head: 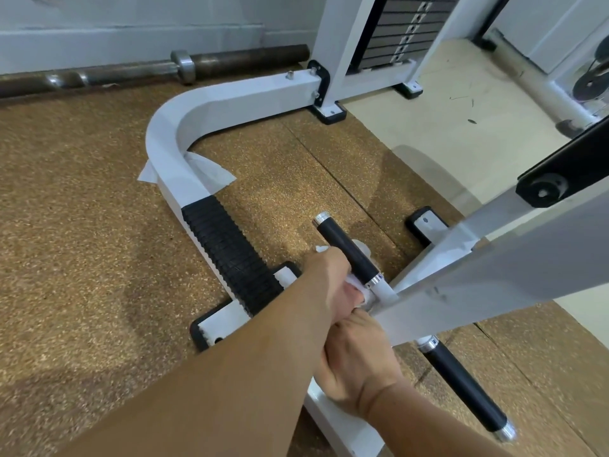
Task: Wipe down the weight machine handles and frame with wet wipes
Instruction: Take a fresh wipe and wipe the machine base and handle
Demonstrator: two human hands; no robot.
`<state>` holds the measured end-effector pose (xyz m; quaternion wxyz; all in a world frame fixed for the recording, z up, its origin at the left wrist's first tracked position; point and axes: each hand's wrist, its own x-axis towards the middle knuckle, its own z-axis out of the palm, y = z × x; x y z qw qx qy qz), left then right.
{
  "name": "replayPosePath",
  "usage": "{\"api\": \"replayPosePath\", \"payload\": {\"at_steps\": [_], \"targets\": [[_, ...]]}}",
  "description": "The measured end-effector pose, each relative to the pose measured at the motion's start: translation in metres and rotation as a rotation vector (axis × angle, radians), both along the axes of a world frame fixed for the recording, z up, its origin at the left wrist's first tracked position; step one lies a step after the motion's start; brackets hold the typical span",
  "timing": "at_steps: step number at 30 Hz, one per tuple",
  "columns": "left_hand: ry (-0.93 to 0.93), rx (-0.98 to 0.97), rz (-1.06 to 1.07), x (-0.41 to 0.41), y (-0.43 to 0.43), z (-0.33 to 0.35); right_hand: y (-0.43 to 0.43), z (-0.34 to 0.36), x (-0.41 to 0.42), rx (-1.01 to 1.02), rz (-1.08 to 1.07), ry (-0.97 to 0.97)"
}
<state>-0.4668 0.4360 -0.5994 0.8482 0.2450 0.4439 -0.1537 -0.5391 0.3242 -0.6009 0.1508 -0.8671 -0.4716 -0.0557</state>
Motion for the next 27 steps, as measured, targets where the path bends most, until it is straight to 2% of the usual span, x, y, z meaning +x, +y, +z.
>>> {"api": "replayPosePath", "payload": {"at_steps": [3,6,7,10,11,12,13,14,15,16,18,21,22,23,25,27], "targets": [[-0.012,-0.033,0.003,-0.003,0.014,0.018,-0.004,-0.003,0.000,-0.045,-0.061,0.014],[0.056,0.072,0.091,-0.006,0.037,0.025,-0.002,-0.006,-0.002,-0.138,-0.102,0.028],[0.080,0.216,0.079,-0.010,0.043,0.032,-0.003,-0.007,-0.003,-0.148,-0.105,0.015],[0.088,0.421,-0.040,-0.014,0.063,0.043,-0.003,-0.006,-0.001,-0.144,-0.112,0.037],[0.146,0.668,-0.106,-0.018,0.066,0.044,-0.003,-0.006,-0.001,-0.133,-0.115,0.041],[0.135,0.836,-0.175,-0.026,0.065,0.055,-0.003,-0.005,-0.002,-0.126,-0.113,0.044],[0.038,1.083,-0.320,-0.033,0.059,0.056,-0.002,-0.003,-0.003,-0.125,-0.114,0.053],[0.028,1.133,-0.431,-0.032,0.054,0.057,-0.001,-0.004,-0.003,-0.113,-0.105,0.048],[-0.094,1.141,-0.468,-0.037,0.050,0.063,-0.001,-0.002,-0.003,-0.105,-0.099,0.042],[-0.051,0.939,-0.298,-0.025,0.043,0.050,0.000,-0.001,-0.003,-0.100,-0.091,0.044],[0.017,0.636,-0.290,-0.009,0.034,0.059,-0.001,-0.002,-0.001,-0.139,-0.082,0.059],[-0.040,0.756,-0.423,-0.012,0.029,0.076,-0.003,-0.003,0.003,-0.276,-0.084,0.124],[-0.055,0.758,-0.405,-0.015,0.030,0.081,-0.004,-0.005,0.003,-0.260,-0.078,0.121],[-0.085,0.852,-0.493,-0.020,0.030,0.086,-0.004,-0.005,0.002,-0.229,-0.072,0.118],[-0.047,0.886,-0.569,-0.027,0.034,0.097,-0.003,-0.004,-0.002,-0.153,-0.094,0.078],[0.036,1.106,-0.632,-0.019,0.042,0.087,-0.001,-0.002,-0.002,-0.146,-0.121,0.063]]}}
